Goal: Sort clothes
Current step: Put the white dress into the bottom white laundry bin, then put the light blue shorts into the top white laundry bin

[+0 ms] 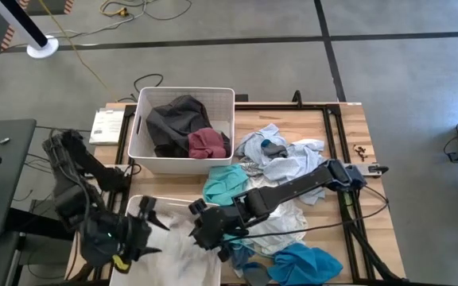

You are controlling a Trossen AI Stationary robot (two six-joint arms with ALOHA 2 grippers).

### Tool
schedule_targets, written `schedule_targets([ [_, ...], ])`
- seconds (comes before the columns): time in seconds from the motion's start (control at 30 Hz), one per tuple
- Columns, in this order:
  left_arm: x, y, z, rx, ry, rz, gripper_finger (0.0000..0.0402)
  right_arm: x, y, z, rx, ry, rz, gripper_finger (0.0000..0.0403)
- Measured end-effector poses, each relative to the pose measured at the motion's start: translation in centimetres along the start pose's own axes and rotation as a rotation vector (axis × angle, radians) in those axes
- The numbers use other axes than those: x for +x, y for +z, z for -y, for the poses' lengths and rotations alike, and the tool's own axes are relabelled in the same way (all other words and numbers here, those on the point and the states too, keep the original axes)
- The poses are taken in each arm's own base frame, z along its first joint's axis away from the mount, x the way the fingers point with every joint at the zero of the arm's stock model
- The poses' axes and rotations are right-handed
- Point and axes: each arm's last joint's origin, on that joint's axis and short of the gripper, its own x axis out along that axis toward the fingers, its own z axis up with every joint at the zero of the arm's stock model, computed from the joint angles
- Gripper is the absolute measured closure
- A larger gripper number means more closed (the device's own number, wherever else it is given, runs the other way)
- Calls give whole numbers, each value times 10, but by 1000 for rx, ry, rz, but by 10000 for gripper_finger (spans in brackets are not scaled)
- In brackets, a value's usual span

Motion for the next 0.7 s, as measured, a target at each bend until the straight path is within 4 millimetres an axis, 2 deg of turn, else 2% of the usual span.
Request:
schedule_targets([
  [0.3,63,-18,29,95,-22,-195,152,-1,0,0,13,0,0,270],
  [0.43,88,-27,37,126,-5,-294,152,-10,6,-6,1,10,8,270],
  [0.57,104,-37,37,150,50,-388,152,-23,13,-13,-11,23,-10,270],
  [0.7,110,-42,35,175,137,-396,152,-46,17,-20,14,43,-93,270],
])
